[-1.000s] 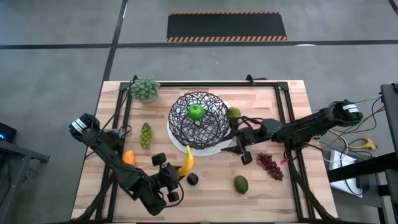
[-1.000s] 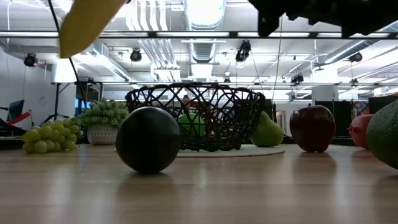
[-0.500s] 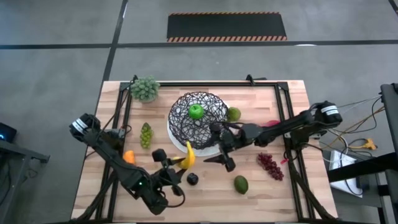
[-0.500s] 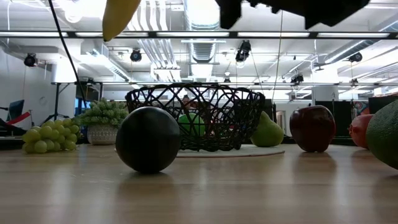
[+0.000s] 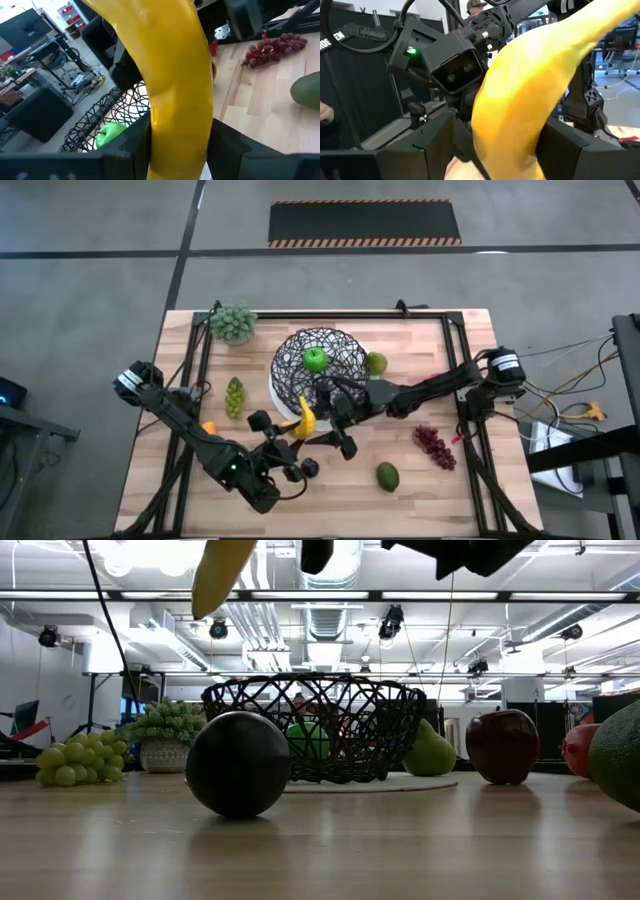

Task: Build produce basket
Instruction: Put the banana into the wire basket

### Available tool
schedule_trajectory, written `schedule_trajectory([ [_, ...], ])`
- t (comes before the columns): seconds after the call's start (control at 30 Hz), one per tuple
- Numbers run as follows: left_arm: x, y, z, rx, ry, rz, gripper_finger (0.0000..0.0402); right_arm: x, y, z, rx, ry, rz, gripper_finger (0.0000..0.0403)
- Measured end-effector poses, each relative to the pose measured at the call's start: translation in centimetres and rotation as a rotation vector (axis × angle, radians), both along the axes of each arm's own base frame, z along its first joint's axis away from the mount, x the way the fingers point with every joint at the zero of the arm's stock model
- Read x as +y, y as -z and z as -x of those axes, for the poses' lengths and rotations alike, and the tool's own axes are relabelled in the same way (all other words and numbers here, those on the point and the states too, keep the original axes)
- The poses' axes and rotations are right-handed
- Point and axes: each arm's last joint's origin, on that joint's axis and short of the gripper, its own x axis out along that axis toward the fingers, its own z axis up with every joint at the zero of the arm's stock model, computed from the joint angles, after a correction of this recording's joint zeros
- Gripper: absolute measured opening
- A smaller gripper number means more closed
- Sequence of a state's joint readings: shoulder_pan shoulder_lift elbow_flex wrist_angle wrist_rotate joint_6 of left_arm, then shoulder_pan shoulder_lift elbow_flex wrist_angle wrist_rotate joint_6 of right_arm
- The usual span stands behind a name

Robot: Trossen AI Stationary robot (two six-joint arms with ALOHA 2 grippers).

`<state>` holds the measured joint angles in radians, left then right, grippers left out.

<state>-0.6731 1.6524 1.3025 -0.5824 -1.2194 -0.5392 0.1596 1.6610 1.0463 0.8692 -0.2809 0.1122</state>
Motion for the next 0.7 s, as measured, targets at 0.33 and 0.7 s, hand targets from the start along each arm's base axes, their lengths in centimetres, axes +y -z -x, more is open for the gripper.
schedule_trajectory([
  [0.33,-0.01,0.01,-0.01,0.006,0.005,-0.001,0.0135,0.02,0.01,-0.33,-0.018,0.007,0.039,0.0123],
  [0.7,0.03,0.07,-0.02,0.025,0.014,-0.011,0.0234,0.07,0.26,-0.33,0.007,-0.007,0.045,0.0123],
])
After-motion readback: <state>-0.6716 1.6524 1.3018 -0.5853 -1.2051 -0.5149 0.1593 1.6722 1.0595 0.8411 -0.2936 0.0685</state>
